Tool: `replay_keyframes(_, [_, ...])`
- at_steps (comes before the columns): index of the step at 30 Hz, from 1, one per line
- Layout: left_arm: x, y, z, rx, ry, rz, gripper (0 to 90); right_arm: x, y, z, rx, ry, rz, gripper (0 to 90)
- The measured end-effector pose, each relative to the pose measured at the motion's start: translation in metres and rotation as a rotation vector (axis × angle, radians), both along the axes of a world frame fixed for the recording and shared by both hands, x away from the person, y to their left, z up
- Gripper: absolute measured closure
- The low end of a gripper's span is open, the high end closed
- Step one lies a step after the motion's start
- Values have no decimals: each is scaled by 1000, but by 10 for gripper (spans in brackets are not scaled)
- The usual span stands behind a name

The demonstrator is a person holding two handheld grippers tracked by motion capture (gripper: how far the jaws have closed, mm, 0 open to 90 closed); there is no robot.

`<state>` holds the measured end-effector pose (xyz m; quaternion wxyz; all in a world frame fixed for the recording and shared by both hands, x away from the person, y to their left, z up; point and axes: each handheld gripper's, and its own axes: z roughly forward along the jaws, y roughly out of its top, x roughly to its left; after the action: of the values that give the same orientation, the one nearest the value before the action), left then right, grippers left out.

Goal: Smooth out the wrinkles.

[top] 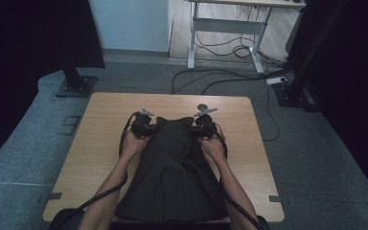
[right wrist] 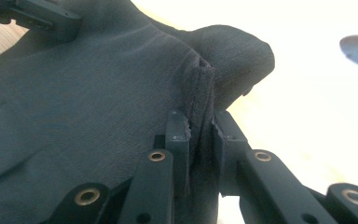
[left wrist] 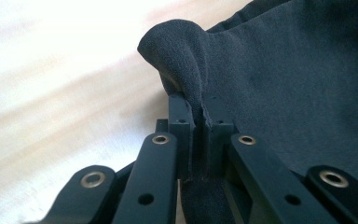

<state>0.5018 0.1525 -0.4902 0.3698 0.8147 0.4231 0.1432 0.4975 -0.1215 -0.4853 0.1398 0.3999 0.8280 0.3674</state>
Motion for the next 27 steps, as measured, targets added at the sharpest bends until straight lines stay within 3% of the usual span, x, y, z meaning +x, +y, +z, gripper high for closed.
replay_keyframes(4, [-1, 3, 26, -35, -66, -5, 845, 0, -2, 21, 15, -55, 4, 783])
replay_keyframes(14, [-13, 8, 81, -45, -221, -37, 846, -11, -9, 74, 65, -193, 17, 784])
replay_keyframes(20, [-33, 11, 96, -50, -283, -73, 846, -33, -14, 95, 81, -256, 57, 785])
replay_keyframes(27, [-61, 14, 99, -59, -329, -112, 845, -59, -24, 99, 96, -287, 88, 807])
